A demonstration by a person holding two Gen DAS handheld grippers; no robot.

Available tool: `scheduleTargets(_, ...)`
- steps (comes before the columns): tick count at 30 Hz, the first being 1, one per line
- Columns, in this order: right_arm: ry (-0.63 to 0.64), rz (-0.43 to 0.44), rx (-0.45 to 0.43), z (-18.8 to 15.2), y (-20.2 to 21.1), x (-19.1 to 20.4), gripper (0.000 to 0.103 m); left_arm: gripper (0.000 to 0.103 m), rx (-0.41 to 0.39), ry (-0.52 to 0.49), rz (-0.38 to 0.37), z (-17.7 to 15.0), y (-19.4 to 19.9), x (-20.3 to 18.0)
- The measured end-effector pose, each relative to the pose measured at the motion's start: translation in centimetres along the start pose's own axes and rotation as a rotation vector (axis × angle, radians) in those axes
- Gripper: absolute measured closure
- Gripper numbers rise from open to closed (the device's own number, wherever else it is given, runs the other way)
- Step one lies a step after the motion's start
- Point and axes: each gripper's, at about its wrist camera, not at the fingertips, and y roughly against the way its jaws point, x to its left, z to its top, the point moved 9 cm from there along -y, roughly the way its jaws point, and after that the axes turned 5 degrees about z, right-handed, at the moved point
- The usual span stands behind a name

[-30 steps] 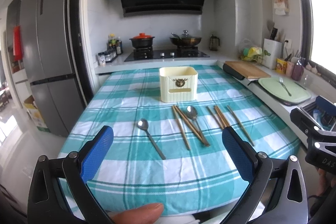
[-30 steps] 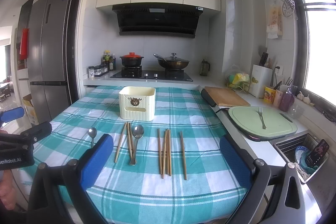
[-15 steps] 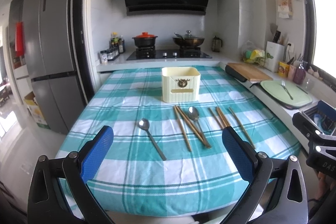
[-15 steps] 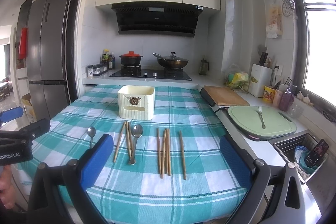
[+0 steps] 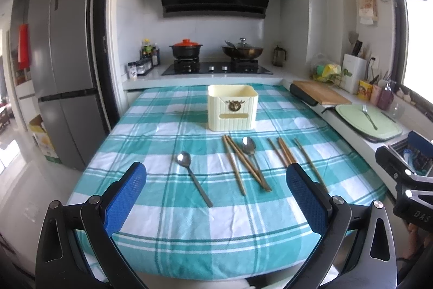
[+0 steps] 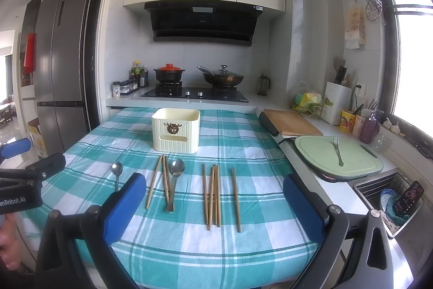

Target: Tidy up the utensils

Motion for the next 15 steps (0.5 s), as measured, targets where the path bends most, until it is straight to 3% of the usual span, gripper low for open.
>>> scheduleTargets(15,0.001,-0.002,0.004,0.05,-0.14,0.32,0.000,0.000,-0.013,0.002,0.012,0.01,-0.07,0.24)
